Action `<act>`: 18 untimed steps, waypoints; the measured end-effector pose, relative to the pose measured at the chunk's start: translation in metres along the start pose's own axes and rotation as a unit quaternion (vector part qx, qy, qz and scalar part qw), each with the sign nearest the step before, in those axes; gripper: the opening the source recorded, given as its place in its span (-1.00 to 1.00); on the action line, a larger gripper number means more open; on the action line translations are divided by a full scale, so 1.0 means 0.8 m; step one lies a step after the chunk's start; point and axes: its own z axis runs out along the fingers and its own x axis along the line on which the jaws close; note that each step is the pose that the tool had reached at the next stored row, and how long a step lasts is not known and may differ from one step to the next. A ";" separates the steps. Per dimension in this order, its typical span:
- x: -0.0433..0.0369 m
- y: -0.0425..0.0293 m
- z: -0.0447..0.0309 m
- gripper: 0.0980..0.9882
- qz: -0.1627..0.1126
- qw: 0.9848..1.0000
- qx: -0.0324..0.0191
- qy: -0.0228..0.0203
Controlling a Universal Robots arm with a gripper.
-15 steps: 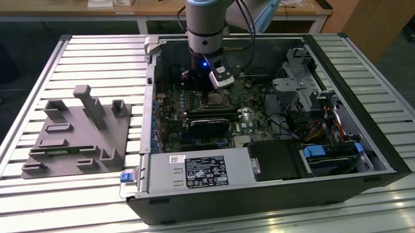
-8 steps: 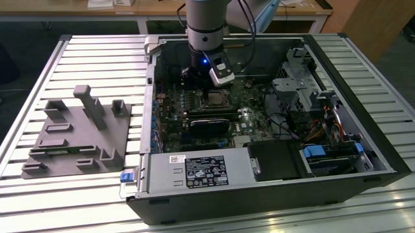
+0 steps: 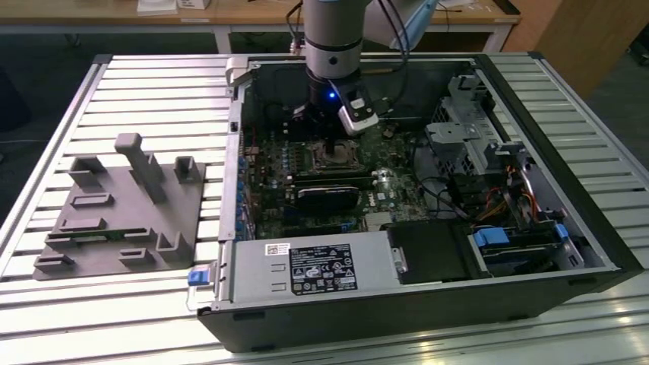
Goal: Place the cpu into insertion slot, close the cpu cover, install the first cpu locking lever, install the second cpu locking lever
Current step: 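Close the cpu cover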
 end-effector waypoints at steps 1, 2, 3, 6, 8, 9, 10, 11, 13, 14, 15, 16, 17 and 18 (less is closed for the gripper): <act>-0.004 0.0006 0.0002 -0.98 0.000 1.000 0.000 0.000; -0.009 0.0012 0.0004 -0.98 0.000 1.000 0.000 0.000; -0.012 0.0018 0.0006 -0.98 0.000 1.000 0.000 0.000; -0.014 0.0019 -0.0004 -0.98 0.000 1.000 0.000 0.000; -0.014 0.0022 -0.0049 -0.98 0.000 1.000 0.000 0.000; -0.014 0.0023 -0.0080 -0.98 0.000 1.000 0.000 0.000; -0.014 0.0024 -0.0117 -0.98 0.000 1.000 0.000 0.000; -0.015 0.0025 -0.0152 -0.98 0.000 1.000 0.000 0.000; -0.015 0.0027 -0.0211 -0.98 0.000 1.000 0.000 0.000; -0.015 0.0028 -0.0237 -0.98 0.000 1.000 0.000 0.000; -0.015 0.0029 -0.0260 -0.98 0.000 1.000 0.000 0.000; -0.015 0.0029 -0.0273 -0.98 0.000 1.000 0.000 0.000; -0.015 0.0029 -0.0274 -0.98 0.000 1.000 0.000 0.000; -0.015 0.0030 -0.0273 -0.98 0.000 1.000 0.000 0.000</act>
